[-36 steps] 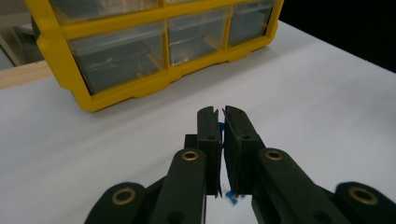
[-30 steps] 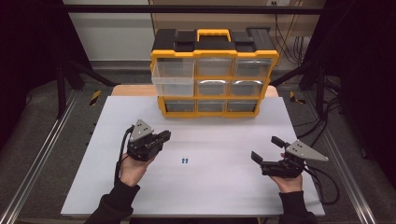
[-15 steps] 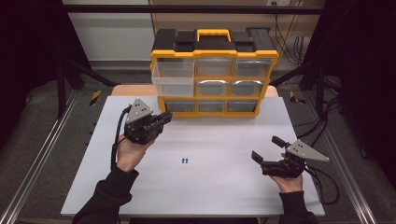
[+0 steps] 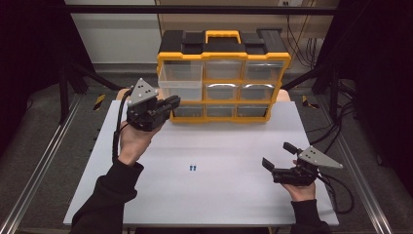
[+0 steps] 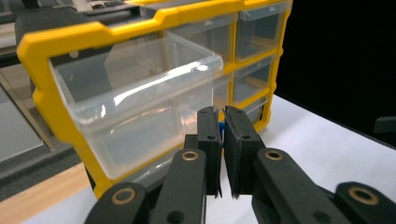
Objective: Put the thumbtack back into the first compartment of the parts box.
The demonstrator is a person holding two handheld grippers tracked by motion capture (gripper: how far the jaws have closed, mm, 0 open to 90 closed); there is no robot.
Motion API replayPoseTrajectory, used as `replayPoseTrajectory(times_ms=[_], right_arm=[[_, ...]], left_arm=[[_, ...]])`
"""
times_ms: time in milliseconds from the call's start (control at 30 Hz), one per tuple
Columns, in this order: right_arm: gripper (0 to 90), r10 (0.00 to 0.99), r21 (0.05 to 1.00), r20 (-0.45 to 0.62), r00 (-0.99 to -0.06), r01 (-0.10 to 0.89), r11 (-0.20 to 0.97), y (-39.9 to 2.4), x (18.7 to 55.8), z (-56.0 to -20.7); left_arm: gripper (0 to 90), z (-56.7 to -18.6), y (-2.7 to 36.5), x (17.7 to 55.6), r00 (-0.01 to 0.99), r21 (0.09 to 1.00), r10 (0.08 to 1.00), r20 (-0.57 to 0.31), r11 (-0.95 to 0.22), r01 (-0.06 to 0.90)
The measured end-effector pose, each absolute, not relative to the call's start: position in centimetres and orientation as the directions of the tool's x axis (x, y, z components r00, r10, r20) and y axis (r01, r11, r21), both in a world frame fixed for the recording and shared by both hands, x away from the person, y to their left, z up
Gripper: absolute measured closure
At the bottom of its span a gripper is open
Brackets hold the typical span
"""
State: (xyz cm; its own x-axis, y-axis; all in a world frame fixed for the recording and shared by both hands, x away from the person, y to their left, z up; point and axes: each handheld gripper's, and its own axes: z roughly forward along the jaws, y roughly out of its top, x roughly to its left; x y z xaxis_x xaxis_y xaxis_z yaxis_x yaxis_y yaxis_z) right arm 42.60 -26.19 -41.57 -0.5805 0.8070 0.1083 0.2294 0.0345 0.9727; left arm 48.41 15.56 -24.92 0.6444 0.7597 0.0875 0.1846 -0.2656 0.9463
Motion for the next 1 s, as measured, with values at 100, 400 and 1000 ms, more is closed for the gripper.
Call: replayPoseTrajectory(times_ms=[100, 400, 1000], right_arm=[[0.5, 0.808, 0.972, 0.111, -0.579, 0.232, 0.033, -26.2, 42.6, -41.6], [0.5, 0.806, 0.973, 0.106, -0.582, 0.227, 0.036, -26.3, 42.6, -41.5], [0.5, 0.806, 0.973, 0.108, -0.582, 0.228, 0.035, -26.3, 42.6, -41.5]], left_arm=[[84.6, -24.4, 15.2, 48.8, 0.640, 0.945, 0.762, 0.099, -0.274, 0.179], [84.5, -23.0, 14.8, 50.3, 0.614, 0.939, 0.781, 0.109, -0.283, 0.193], [84.5, -21.6, 14.3, 54.1, 0.579, 0.934, 0.803, 0.140, -0.301, 0.192]])
